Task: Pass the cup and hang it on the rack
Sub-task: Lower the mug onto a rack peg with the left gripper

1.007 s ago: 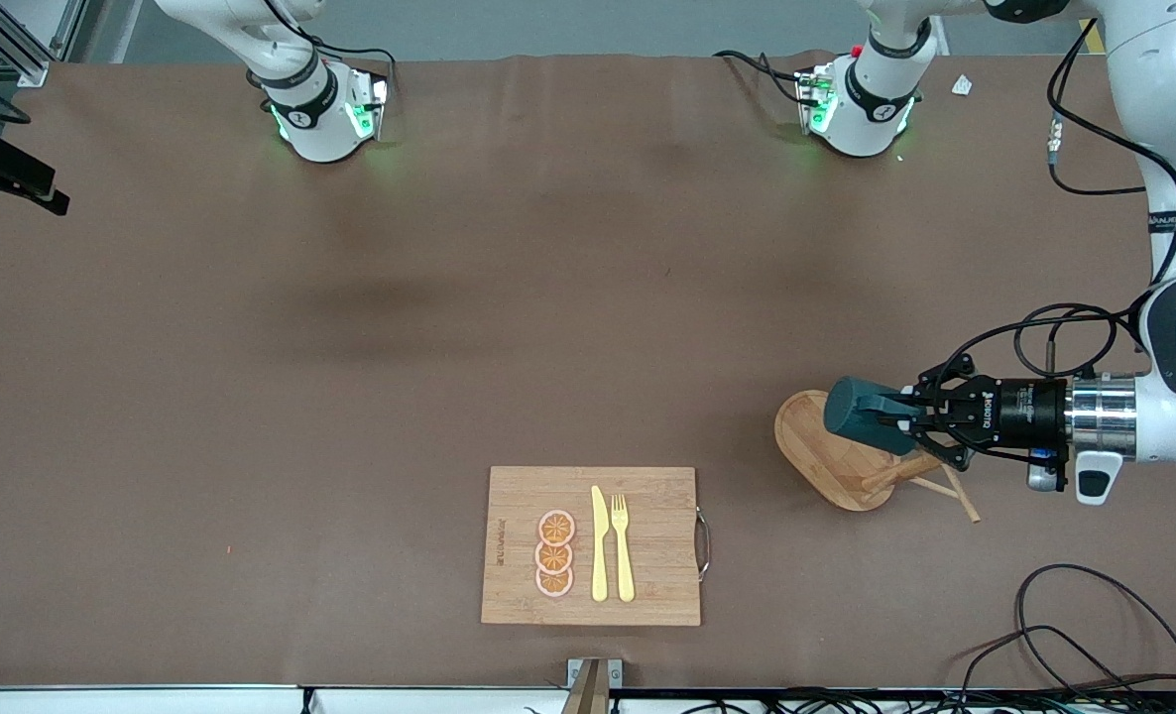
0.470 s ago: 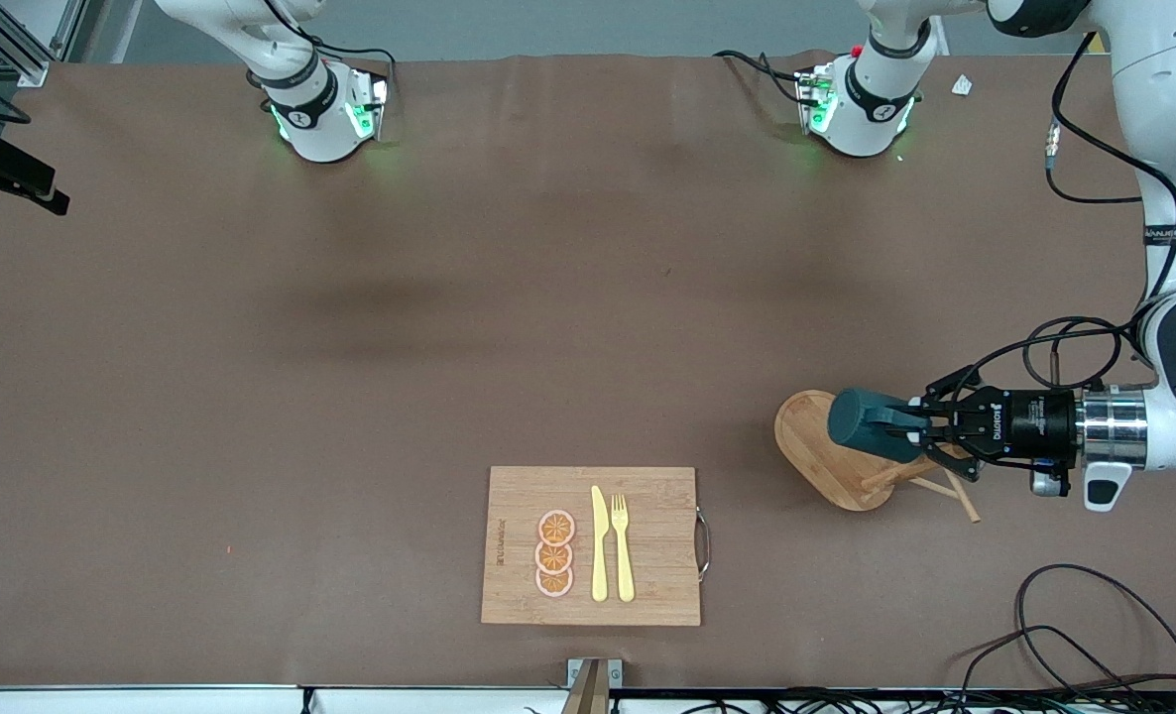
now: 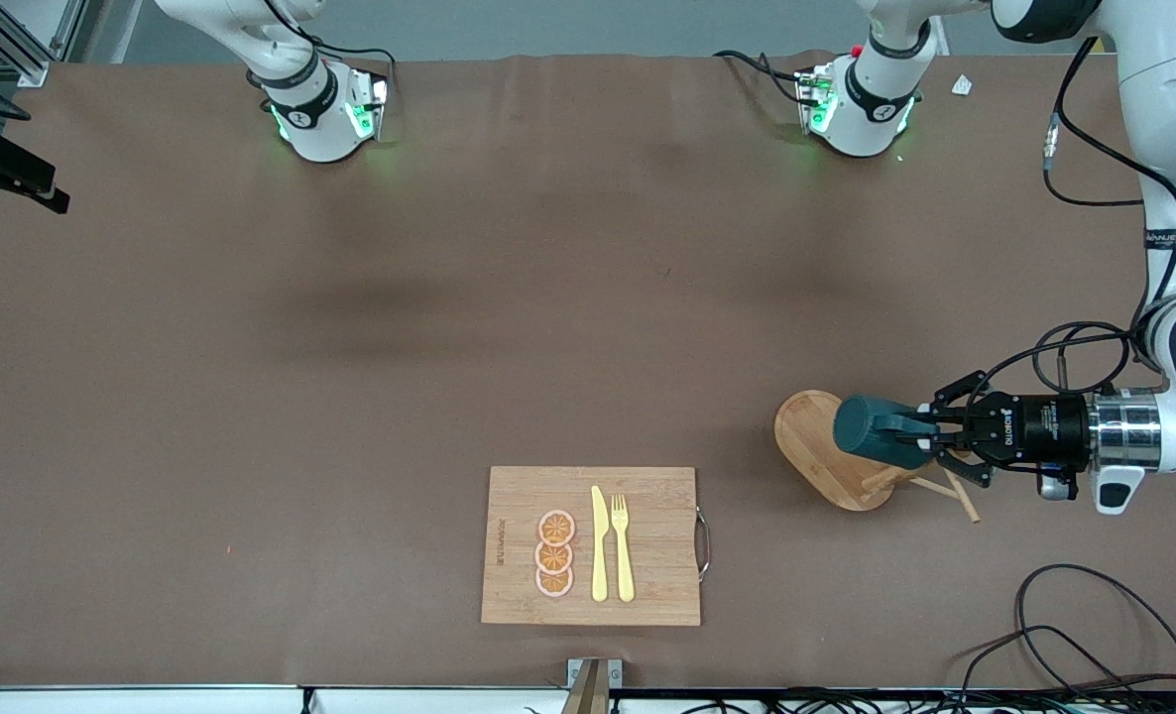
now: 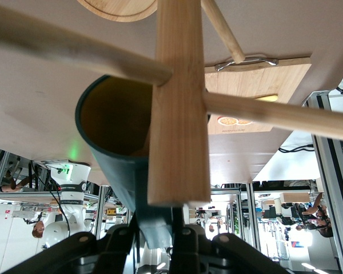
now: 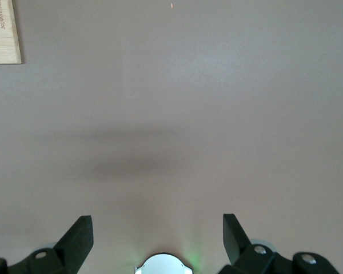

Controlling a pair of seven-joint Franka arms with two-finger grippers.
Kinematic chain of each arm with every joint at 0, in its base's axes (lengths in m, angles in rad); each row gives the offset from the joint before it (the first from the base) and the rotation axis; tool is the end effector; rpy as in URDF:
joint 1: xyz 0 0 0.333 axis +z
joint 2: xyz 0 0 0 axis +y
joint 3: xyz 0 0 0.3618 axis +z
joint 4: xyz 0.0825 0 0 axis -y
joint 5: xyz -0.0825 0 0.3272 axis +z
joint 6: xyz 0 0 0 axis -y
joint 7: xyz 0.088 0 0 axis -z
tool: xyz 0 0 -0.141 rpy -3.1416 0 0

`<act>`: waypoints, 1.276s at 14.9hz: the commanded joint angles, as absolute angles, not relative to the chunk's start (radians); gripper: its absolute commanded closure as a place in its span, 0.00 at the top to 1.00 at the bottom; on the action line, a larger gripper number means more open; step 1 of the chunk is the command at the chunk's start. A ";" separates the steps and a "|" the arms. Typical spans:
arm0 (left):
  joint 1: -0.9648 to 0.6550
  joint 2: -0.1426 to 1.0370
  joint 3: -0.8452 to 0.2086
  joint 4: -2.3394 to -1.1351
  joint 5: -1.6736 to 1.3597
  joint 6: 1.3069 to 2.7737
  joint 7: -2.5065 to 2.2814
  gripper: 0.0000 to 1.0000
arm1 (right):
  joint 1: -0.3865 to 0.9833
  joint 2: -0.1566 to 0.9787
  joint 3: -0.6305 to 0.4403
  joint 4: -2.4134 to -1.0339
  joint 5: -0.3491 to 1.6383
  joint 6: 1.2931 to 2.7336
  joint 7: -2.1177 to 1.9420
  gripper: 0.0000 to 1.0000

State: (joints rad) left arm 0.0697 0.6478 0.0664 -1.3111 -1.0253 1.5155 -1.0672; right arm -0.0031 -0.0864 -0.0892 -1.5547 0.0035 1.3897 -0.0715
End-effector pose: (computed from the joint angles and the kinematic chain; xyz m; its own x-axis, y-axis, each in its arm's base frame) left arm 0.6743 -0.0459 0.4197 0.1000 0.4827 -0.8700 0.9847 -0.1735 0.0170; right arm 0.4427 -0.0429 0.6685 0.9968 -0.0190 -0.0779 -0.0203 -0.9997 -0.0168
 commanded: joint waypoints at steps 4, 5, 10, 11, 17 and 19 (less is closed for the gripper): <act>0.080 0.670 0.060 -1.296 -1.048 1.500 -1.048 0.06 | 0.000 -0.114 -0.092 -1.566 0.012 1.379 -0.087 1.00; 0.080 0.672 0.060 -1.296 -1.048 1.500 -1.045 0.06 | 0.000 -0.112 -0.092 -1.559 0.012 1.378 -0.087 1.00; 0.094 0.680 0.060 -1.296 -1.049 1.500 -1.015 0.22 | 0.000 -0.106 -0.092 -1.536 0.015 1.378 -0.089 1.00; 0.095 0.678 0.060 -1.296 -1.049 1.499 -1.015 0.31 | 0.000 -0.106 -0.092 -1.536 0.017 1.378 -0.087 1.00; 0.092 0.664 0.043 -1.293 -1.049 1.499 -1.029 1.00 | 0.002 -0.104 -0.091 -1.537 0.021 1.359 -0.087 1.00; 0.092 0.635 0.035 -1.292 -1.046 1.482 -1.031 1.00 | 0.002 -0.104 -0.091 -1.537 0.023 1.359 -0.087 1.00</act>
